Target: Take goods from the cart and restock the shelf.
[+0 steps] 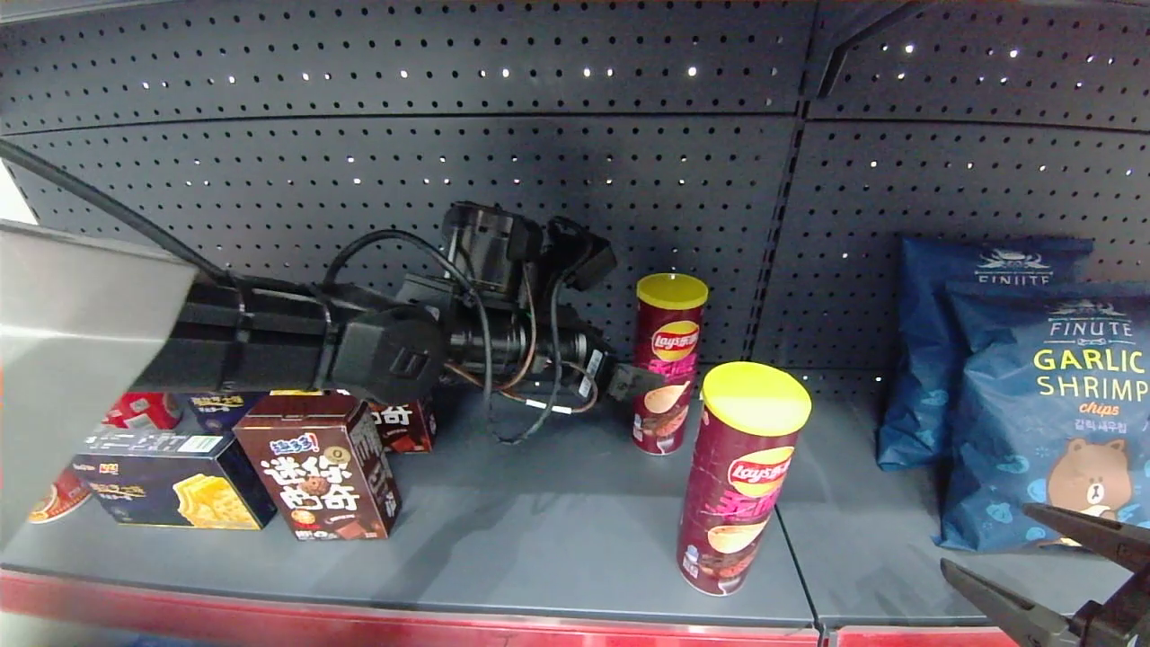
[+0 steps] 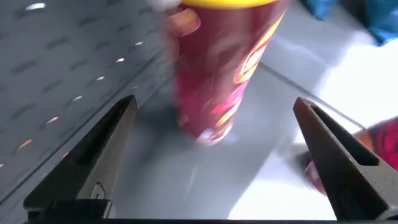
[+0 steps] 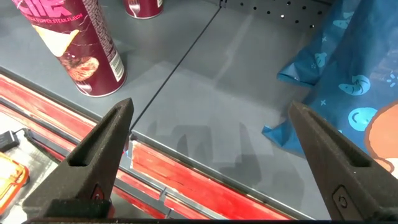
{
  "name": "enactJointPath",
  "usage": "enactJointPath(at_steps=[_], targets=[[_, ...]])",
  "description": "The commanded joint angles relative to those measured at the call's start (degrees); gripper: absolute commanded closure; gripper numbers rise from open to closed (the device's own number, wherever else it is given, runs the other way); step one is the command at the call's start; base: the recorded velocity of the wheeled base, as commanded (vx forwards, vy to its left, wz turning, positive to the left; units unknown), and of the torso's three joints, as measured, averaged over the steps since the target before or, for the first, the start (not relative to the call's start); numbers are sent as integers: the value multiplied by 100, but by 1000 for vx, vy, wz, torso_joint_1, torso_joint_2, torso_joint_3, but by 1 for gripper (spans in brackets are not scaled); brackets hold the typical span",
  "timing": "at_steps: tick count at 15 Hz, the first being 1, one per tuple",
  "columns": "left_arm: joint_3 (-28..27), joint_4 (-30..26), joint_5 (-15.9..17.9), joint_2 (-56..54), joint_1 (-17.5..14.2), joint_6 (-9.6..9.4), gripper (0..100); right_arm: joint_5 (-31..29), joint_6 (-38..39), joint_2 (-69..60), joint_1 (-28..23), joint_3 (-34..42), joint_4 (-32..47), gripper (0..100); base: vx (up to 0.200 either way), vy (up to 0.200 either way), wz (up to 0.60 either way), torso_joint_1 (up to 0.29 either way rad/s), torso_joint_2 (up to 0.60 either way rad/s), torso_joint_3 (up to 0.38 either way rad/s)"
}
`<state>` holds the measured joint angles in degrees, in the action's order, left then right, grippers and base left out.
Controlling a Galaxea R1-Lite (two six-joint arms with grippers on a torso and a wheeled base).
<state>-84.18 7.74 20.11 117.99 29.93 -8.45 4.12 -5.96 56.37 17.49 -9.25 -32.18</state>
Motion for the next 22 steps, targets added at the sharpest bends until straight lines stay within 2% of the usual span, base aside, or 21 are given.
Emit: enactJointPath(at_steps=[1, 2, 4, 5, 6, 7, 8, 9, 10, 11, 12, 15, 22], targets=[[314, -1, -34, -567, -57, 19, 0, 1, -2, -3, 0, 2, 2, 0, 0, 0, 0, 0, 0, 0], [384, -1, -113, -646, -57, 27, 0, 1, -2, -3, 0, 2, 2, 0, 0, 0, 0, 0, 0, 0], [587, -1, -596, -734, -31, 45, 0, 1, -2, 14, -9, 2, 2, 0, 0, 0, 0, 0, 0, 0], [630, -1, -825, -725, 22, 159, 0, 1, -2, 14, -9, 2, 2, 0, 0, 0, 0, 0, 0, 0], [639, -1, -1185, -716, 110, 361, 0, 1, -2, 14, -9, 2, 2, 0, 0, 0, 0, 0, 0, 0], [630, -1, -1361, -716, 171, 476, 0, -8, -2, 14, -9, 2, 10, 0, 0, 0, 0, 0, 0, 0], [639, -1, -1713, -655, 286, 827, 0, -17, -2, 14, -18, 2, 10, 0, 0, 0, 0, 0, 0, 0], [630, 8, -1862, -576, 321, 968, 0, -17, -2, 23, -27, 2, 19, 0, 0, 0, 0, 0, 0, 0], [595, 52, -2328, -391, 338, 1003, 0, -17, -2, 32, -79, 2, 19, 0, 0, 0, 0, 0, 0, 0], [604, 272, -2644, -242, 338, 977, 0, -17, -2, 32, -88, 2, 19, 0, 0, 0, 0, 0, 0, 0], [630, 448, -2750, -171, 338, 977, 0, -17, -2, 23, -88, 2, 19, 0, 0, 0, 0, 0, 0, 0], [613, 527, -3119, 31, 400, 968, 0, -17, -2, 32, -141, -15, 19, 0, 0, 0, 0, 0, 0, 0], [613, 553, -3145, 391, 505, 968, 0, -17, -10, 76, -159, -59, 10, 0, 0, 0, 0, 0, 0, 0]])
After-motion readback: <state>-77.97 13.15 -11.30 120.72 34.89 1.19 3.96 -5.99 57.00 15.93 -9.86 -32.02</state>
